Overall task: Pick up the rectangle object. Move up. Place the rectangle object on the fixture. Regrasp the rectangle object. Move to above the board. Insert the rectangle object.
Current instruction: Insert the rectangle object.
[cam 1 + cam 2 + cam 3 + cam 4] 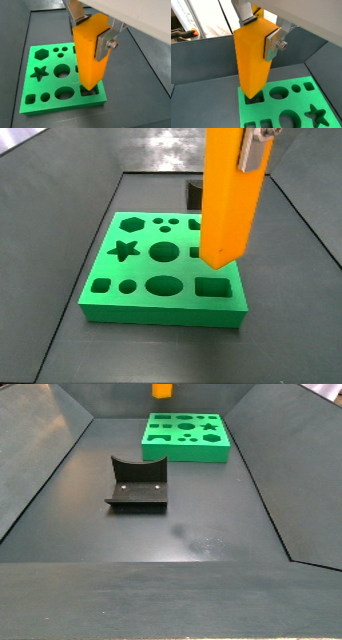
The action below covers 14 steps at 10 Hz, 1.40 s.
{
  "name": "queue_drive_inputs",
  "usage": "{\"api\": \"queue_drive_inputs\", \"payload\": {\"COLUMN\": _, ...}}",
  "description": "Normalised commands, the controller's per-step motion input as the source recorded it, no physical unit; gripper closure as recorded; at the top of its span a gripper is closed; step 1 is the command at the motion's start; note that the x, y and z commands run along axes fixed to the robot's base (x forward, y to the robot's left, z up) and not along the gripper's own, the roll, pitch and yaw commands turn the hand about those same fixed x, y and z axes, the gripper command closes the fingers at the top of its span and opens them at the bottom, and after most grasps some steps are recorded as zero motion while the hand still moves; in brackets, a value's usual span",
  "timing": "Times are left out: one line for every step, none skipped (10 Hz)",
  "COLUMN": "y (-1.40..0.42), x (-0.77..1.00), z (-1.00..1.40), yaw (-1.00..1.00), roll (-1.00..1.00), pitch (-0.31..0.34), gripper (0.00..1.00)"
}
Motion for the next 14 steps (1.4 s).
{"api": "queue_drive_inputs", "payload": {"y": 0.01, "x": -0.07, "z": -0.17, "yaw": -0.72, "roll": 0.08, "pitch": 0.389, "gripper": 1.00}}
{"api": "queue_drive_inputs", "payload": {"y": 0.01, "x": -0.06, "z": -0.24, "yaw": -0.76, "roll": 0.05, "pitch": 0.360, "gripper": 1.00}}
{"api": "queue_drive_inputs", "payload": {"y": -0.06, "x": 0.00, "z": -0.27, "yaw": -0.79, "roll": -0.03, "pitch": 0.221, "gripper": 1.00}}
{"api": "queue_drive_inputs", "payload": {"y": 0.00, "x": 0.00, "z": 0.00, "yaw": 0.00, "roll": 0.01, "pitch": 0.000, "gripper": 1.00}}
{"api": "queue_drive_inputs", "payload": {"y": -0.07, "x": 0.41, "z": -0.04, "yaw": -0.40, "roll": 0.19, "pitch": 0.133, "gripper": 1.00}}
{"api": "queue_drive_inputs", "payload": {"y": 0.00, "x": 0.21, "z": -0.12, "yaw": -0.53, "roll": 0.24, "pitch": 0.156, "gripper": 1.00}}
{"api": "queue_drive_inputs", "payload": {"y": 0.00, "x": 0.18, "z": 0.00, "yaw": -0.13, "roll": 0.00, "pitch": 0.061, "gripper": 1.00}}
{"api": "queue_drive_inputs", "payload": {"y": 0.00, "x": 0.00, "z": 0.00, "yaw": 0.00, "roll": 0.01, "pitch": 0.000, "gripper": 1.00}}
{"api": "queue_drive_inputs", "payload": {"y": -0.18, "x": 0.45, "z": 0.00, "yaw": -0.21, "roll": 0.34, "pitch": 0.187, "gripper": 1.00}}
{"api": "queue_drive_inputs", "payload": {"y": -0.09, "x": 0.35, "z": 0.00, "yaw": -0.25, "roll": 0.40, "pitch": 0.216, "gripper": 1.00}}
{"api": "queue_drive_inputs", "payload": {"y": -0.09, "x": 0.36, "z": 0.00, "yaw": -0.26, "roll": 0.39, "pitch": 0.207, "gripper": 1.00}}
{"api": "queue_drive_inputs", "payload": {"y": -0.16, "x": 0.46, "z": 0.00, "yaw": -0.22, "roll": 0.27, "pitch": 0.213, "gripper": 1.00}}
{"api": "queue_drive_inputs", "payload": {"y": -0.06, "x": 0.31, "z": 0.04, "yaw": -0.13, "roll": 0.04, "pitch": 0.137, "gripper": 1.00}}
{"api": "queue_drive_inputs", "payload": {"y": 0.00, "x": 0.01, "z": 0.00, "yaw": -0.01, "roll": 0.00, "pitch": 0.001, "gripper": 1.00}}
